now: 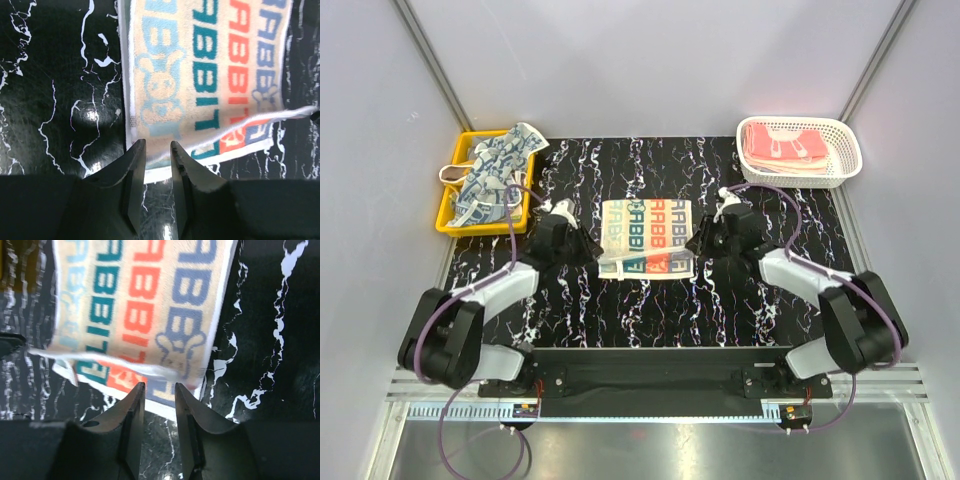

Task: Fold and stack the towels
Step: Fold the towel

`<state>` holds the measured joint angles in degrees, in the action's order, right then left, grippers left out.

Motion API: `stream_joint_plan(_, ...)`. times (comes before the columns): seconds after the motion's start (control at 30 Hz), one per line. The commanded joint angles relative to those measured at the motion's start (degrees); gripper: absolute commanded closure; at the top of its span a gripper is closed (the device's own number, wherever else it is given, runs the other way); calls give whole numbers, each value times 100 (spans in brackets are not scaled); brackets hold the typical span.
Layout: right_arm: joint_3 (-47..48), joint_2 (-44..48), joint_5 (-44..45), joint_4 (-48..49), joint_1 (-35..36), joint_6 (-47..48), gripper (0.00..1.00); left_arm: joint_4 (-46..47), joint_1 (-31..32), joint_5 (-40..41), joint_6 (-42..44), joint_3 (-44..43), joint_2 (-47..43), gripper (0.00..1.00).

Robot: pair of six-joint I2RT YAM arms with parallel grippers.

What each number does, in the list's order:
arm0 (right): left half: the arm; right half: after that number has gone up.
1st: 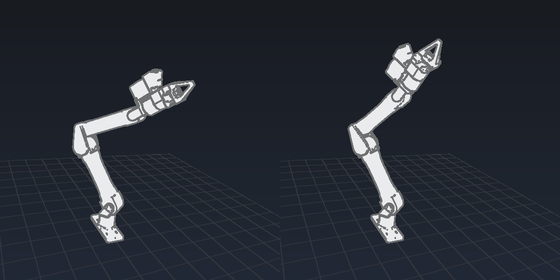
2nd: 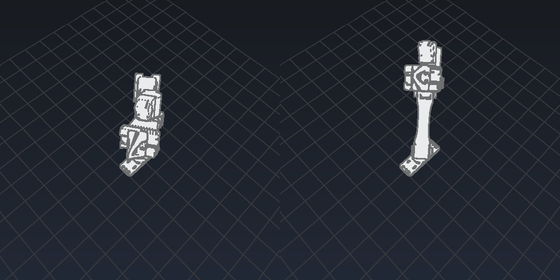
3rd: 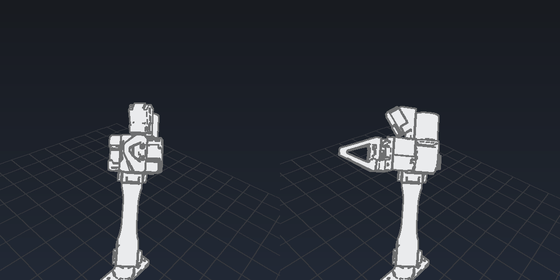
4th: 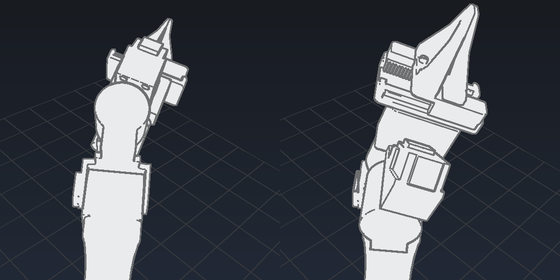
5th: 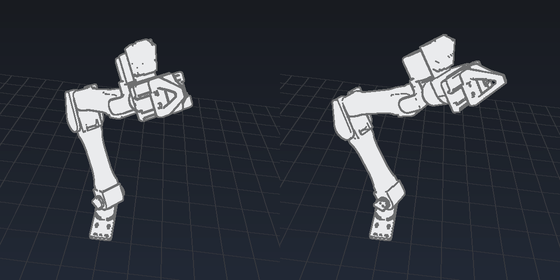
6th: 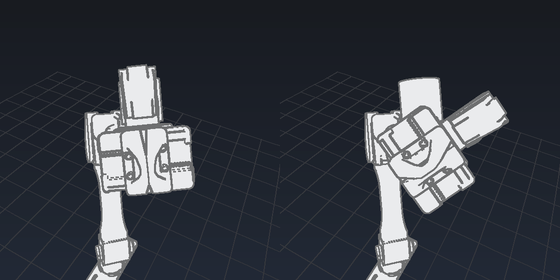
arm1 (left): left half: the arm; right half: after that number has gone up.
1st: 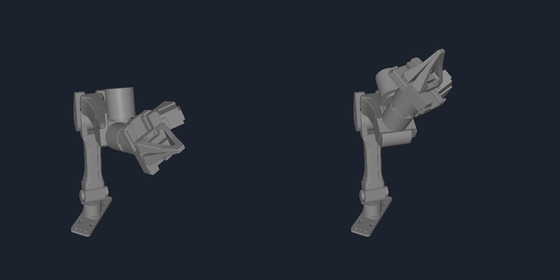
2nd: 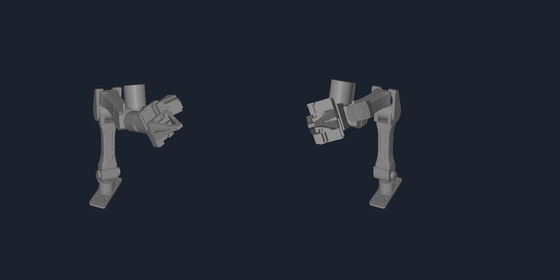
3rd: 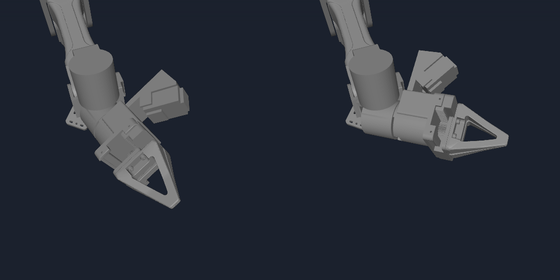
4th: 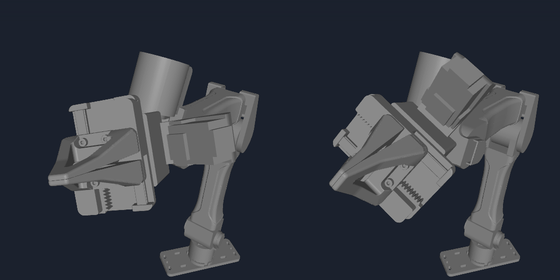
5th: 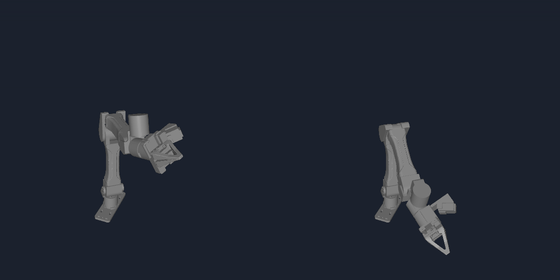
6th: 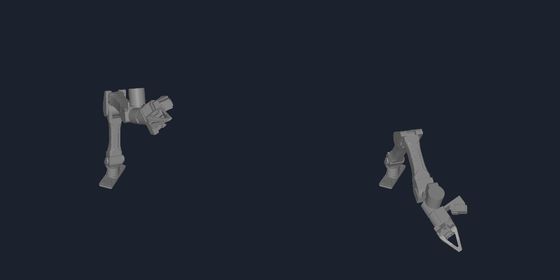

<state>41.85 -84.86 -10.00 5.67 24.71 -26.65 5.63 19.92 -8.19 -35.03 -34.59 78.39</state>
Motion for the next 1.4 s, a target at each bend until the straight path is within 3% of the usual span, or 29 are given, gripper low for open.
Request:
stream_joint_plan(0.0, -98, 619, -46, 14, 52, -121, 62, 150, 29, 19, 31, 84, -526, 69)
stream_joint_plan(0.17, -2, 1121, 182, -391, 69, -173, 58, -149, 47, 19, -57, -30, -966, 67)
stream_joint_plan(0.4, 263, 568, 358, -444, 227, -331, 59, -325, 564, 159, -57, -637, 139, 71)
stream_joint_plan(0.77, -54, -329, 727, -224, 649, -859, 61, -176, 943, 801, -523, -13, 845, 79)
stream_joint_plan(1.37, -317, -260, 1369, -1595, 938, -1254, 68, -1151, 1532, 1478, -804, 154, 968, 82)
